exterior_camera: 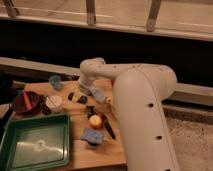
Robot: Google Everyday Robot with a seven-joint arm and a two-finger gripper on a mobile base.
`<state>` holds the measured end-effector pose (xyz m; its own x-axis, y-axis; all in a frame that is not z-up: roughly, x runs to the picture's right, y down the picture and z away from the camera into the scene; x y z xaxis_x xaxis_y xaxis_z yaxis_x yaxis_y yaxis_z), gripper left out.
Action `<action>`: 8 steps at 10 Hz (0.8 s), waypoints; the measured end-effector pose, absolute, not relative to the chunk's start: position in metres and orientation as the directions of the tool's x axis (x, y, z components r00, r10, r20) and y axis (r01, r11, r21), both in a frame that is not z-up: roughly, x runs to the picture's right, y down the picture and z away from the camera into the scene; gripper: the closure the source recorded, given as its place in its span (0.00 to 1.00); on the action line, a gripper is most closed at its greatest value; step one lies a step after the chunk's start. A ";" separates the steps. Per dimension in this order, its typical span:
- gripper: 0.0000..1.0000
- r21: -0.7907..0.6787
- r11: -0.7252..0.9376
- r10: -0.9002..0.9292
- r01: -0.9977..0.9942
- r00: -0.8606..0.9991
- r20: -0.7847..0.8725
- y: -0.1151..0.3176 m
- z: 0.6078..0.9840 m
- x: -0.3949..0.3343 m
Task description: Place eraser in tray
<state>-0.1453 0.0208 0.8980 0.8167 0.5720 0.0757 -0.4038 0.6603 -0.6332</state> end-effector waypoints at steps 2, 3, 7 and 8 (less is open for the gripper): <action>0.20 -0.631 0.664 0.572 -0.403 0.816 0.080 0.021 0.899 -0.146; 0.20 -0.631 0.664 0.572 -0.402 0.817 0.081 0.021 0.898 -0.147; 0.20 -0.648 0.644 0.585 -0.408 0.808 0.073 0.034 0.915 -0.156; 0.20 -0.657 0.639 0.586 -0.401 0.807 0.077 0.038 0.921 -0.163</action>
